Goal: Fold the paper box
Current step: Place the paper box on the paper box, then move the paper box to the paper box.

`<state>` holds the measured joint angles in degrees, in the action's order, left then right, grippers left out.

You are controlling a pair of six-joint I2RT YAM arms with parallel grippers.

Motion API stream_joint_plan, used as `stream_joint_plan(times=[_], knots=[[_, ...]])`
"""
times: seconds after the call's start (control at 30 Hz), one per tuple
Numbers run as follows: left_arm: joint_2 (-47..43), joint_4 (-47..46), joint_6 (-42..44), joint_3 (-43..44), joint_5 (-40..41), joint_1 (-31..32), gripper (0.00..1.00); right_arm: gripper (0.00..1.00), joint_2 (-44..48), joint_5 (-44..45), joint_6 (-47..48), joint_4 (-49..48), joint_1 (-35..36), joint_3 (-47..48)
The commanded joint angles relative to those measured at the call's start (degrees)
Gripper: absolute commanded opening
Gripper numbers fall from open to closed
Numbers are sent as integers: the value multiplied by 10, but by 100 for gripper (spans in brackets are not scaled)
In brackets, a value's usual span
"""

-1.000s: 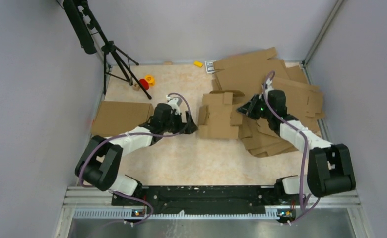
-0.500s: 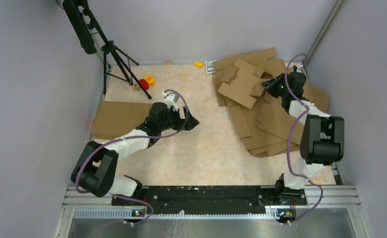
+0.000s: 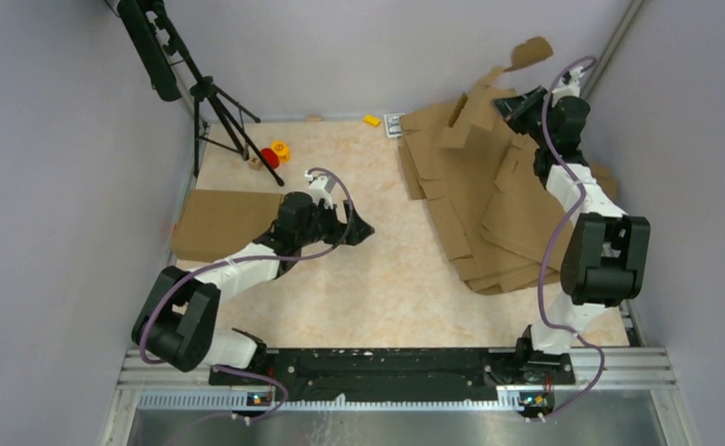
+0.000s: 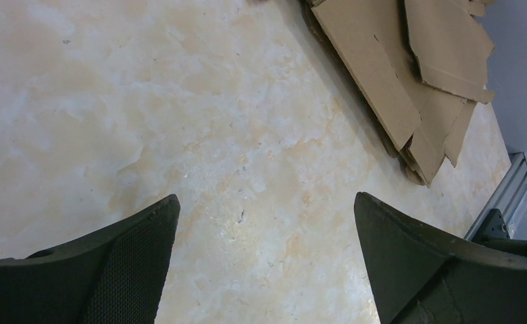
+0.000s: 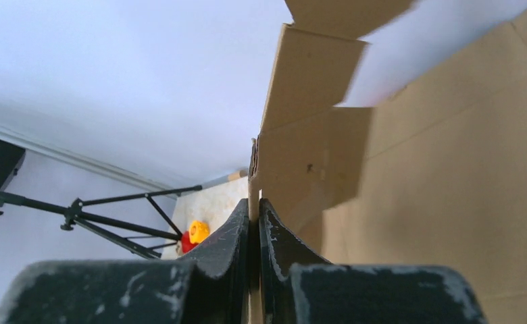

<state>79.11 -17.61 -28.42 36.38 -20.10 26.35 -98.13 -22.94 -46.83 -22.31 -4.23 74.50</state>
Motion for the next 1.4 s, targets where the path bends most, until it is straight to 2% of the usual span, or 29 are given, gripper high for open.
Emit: stream_joint_plan(times=[0.0,0.07,0.1,0.13,0.17,0.2,0.33,0.43,0.5,0.57,0.6,0.83,1.13,1.27,1.37], knots=[[-12,-31,-2,-1,-13,2,98,10,-28,-29,-19,-11,5,-35],[-13,-31,-2,-1,-13,2,99,21,-34,-26,-20,-2,5,-57],[-14,-31,-2,-2,-13,1,99,35,-31,-17,-22,7,4,-70],[-15,-31,-2,-2,-13,2,99,53,-27,-2,-17,27,4,-76],[-16,-31,-1,-3,-14,2,99,66,-25,8,-6,59,4,-76],[-17,-30,-1,-2,-15,2,99,74,-21,21,12,101,4,-70],[-18,-24,0,1,-20,2,99,79,29,105,108,247,5,-70],[-21,-17,0,3,-19,2,99,79,80,214,160,351,19,-82],[-25,-13,1,5,-19,3,98,79,101,311,195,421,58,-83],[-28,-11,2,4,-17,5,99,86,110,406,215,472,109,-84],[-30,-10,2,4,-16,6,99,91,108,426,219,491,129,-84],[-31,-6,-1,5,-21,10,98,90,26,483,169,586,162,-30],[-39,9,5,7,-12,11,99,82,-44,493,167,614,164,3],[-41,13,6,8,-10,11,99,72,-43,511,166,635,165,1],[-41,14,7,9,-13,12,99,60,-21,513,177,636,164,-20]])
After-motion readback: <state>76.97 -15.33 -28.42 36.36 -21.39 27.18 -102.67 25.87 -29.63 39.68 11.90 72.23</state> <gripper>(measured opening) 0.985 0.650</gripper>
